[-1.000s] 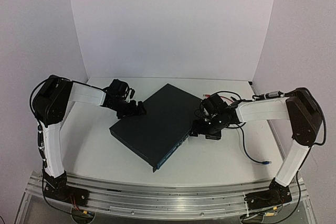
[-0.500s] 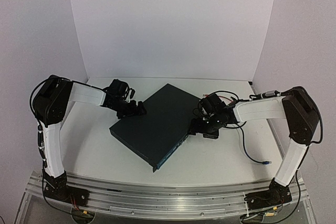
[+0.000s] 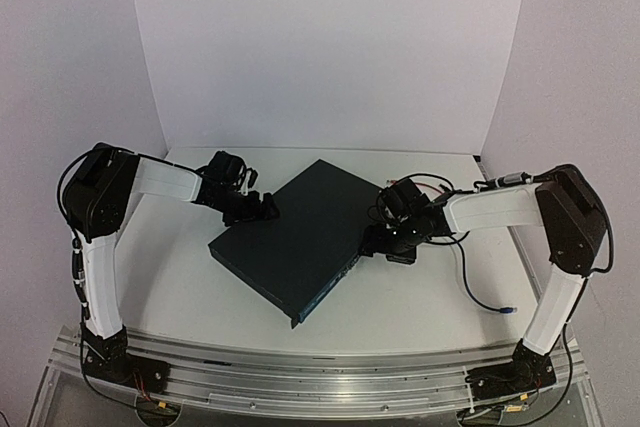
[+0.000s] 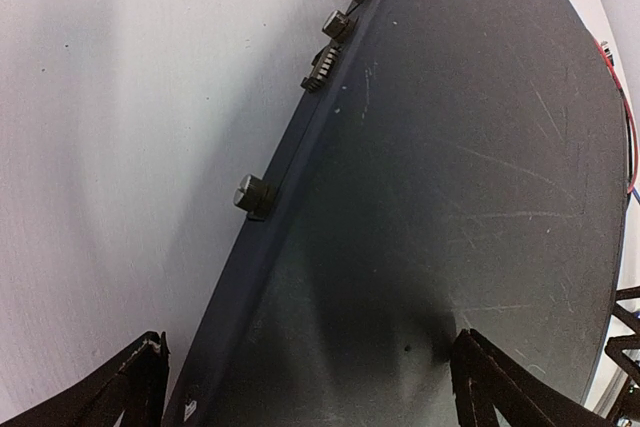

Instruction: Pull the plug from the switch port

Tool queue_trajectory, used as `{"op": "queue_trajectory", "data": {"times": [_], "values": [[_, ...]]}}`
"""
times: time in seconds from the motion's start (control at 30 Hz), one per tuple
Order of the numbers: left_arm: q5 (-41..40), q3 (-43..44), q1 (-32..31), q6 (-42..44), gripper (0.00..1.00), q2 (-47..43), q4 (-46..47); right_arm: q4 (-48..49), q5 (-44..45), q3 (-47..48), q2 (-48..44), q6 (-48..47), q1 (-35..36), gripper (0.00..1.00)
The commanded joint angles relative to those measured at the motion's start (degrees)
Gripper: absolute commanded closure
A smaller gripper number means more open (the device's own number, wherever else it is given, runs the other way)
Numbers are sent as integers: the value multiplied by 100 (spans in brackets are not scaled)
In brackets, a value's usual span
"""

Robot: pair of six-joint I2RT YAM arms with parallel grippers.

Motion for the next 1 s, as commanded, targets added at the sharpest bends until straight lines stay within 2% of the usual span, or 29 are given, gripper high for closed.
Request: {"op": "queue_trajectory", "data": {"times": [0.0, 0.97], "values": [[101, 185, -57, 59, 2, 178, -52, 55, 21, -66, -102, -56, -10, 23], [49, 197, -57, 52, 2, 193, -91, 210, 339, 255, 245, -117, -8, 26]]}}
